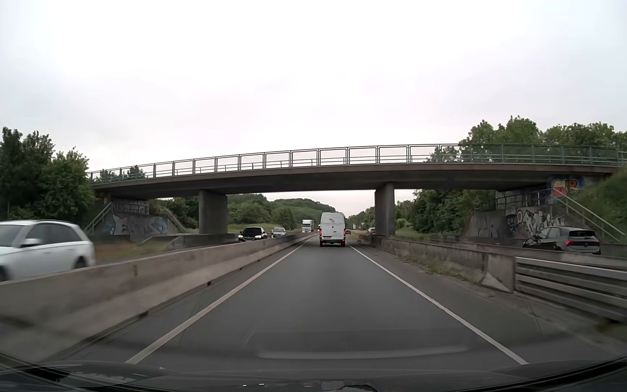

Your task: Follow the waypoints while adhering to traffic rules and regulations

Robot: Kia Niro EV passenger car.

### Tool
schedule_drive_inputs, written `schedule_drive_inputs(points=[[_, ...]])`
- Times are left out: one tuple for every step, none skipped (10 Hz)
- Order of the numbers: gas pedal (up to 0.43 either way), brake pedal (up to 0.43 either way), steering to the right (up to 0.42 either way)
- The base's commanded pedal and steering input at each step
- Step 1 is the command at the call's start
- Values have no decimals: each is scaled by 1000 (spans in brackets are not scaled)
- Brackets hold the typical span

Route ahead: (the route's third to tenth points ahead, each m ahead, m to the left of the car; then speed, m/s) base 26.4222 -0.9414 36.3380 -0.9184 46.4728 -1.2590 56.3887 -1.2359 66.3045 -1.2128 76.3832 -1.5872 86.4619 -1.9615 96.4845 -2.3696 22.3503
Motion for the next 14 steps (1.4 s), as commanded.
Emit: schedule_drive_inputs(points=[[0, 0, 0], [0, 0, 0], [0, 0, 0], [0, 0, 0], [0, 0, 0], [0, 0, 0], [0, 0, 0], [0, 0, 0], [0, 0, 0], [0, 0, 0], [0, 0, 0], [8, 0, 0], [8, 0, 0], [28, 0, 0]])
